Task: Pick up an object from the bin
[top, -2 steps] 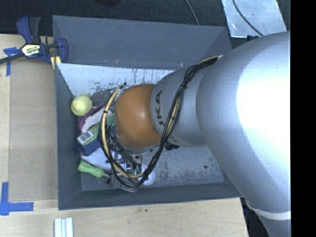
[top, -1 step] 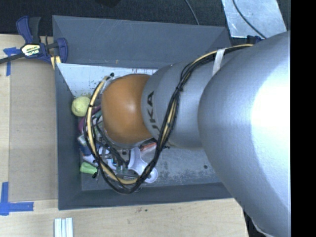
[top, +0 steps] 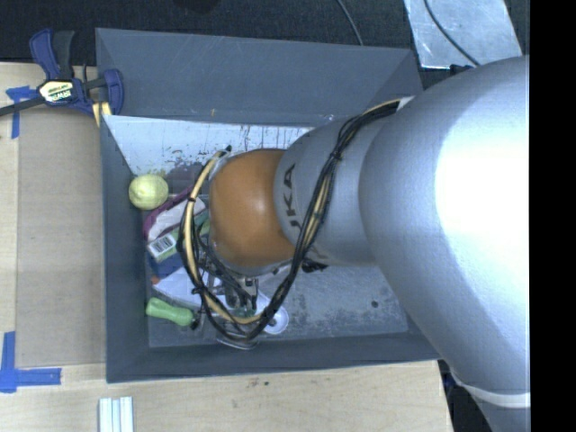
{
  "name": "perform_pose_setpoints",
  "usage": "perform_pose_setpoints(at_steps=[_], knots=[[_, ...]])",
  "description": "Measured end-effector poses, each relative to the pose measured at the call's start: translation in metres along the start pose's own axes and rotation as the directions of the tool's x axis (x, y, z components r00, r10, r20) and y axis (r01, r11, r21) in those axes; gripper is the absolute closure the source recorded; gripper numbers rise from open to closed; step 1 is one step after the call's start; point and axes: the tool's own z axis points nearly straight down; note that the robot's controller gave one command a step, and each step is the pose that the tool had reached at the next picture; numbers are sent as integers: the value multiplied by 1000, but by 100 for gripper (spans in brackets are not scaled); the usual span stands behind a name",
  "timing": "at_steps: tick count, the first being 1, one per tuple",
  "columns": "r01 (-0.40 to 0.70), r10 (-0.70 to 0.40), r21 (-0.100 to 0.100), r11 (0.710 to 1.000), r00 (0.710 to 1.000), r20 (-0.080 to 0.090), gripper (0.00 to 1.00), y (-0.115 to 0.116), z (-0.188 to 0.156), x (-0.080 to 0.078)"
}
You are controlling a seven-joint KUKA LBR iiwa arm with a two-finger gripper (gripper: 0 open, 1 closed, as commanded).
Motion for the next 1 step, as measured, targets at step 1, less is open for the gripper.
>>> perform_pose_setpoints(at_steps=[1], knots=[[-300,301,-10,954,954,10,0,26,9,17]])
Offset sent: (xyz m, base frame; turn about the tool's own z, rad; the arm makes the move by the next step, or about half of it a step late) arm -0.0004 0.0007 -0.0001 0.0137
